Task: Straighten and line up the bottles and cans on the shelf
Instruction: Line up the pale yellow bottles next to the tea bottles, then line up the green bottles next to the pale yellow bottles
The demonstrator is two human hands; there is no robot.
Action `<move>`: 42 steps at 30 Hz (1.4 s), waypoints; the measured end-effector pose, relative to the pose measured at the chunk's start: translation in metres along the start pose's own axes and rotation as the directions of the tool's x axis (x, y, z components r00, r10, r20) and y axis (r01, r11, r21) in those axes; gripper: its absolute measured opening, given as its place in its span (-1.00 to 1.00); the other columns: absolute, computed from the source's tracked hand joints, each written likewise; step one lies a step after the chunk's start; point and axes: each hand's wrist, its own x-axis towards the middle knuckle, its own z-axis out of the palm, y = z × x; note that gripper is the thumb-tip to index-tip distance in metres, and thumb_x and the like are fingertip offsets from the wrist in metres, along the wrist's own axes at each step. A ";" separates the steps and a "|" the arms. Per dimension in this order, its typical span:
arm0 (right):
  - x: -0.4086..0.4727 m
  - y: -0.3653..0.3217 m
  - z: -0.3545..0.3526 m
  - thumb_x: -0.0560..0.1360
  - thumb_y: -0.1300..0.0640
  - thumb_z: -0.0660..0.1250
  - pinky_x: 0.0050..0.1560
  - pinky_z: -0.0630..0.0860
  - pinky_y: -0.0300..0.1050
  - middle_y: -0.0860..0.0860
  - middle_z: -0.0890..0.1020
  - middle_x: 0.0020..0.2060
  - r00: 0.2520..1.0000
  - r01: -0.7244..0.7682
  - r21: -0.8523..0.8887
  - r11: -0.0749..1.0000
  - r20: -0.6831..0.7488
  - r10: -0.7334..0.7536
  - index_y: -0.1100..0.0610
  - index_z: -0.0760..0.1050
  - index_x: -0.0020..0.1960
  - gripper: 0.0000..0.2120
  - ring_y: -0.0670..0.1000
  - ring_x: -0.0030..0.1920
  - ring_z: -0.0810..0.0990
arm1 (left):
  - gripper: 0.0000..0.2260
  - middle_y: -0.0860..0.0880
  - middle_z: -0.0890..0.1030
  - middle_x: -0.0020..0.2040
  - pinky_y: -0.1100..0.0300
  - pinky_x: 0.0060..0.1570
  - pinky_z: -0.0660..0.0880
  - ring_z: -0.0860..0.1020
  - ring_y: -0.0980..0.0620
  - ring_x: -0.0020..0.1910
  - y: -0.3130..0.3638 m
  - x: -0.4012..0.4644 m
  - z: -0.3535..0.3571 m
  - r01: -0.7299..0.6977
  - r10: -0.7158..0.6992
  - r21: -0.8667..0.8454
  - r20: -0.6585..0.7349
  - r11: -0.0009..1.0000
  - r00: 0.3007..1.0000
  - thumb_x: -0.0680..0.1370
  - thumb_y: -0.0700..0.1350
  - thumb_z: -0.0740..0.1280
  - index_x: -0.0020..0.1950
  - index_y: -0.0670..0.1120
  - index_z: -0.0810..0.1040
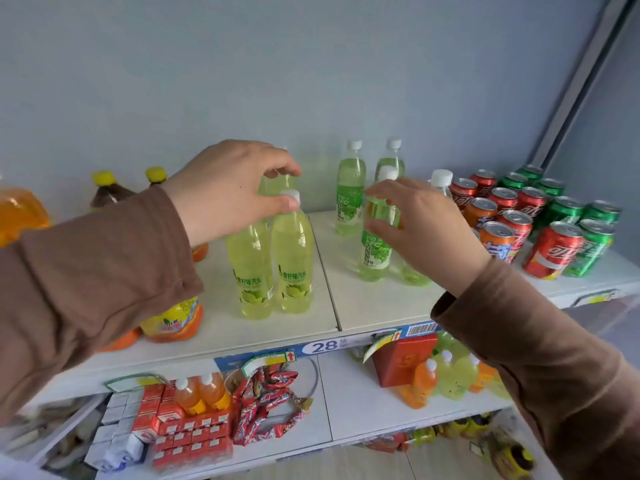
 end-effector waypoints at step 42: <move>-0.148 0.151 0.187 0.46 -0.12 0.37 0.24 0.41 0.01 0.06 0.56 0.24 0.993 0.109 0.054 0.993 -0.045 -0.106 0.11 0.49 0.32 -0.49 0.15 0.22 0.50 | -0.53 -0.11 0.60 0.24 0.10 0.19 0.37 0.48 -0.15 0.17 0.072 -0.066 0.320 0.190 -0.188 0.005 -0.127 0.982 0.974 0.52 0.04 0.43 0.37 -0.13 0.55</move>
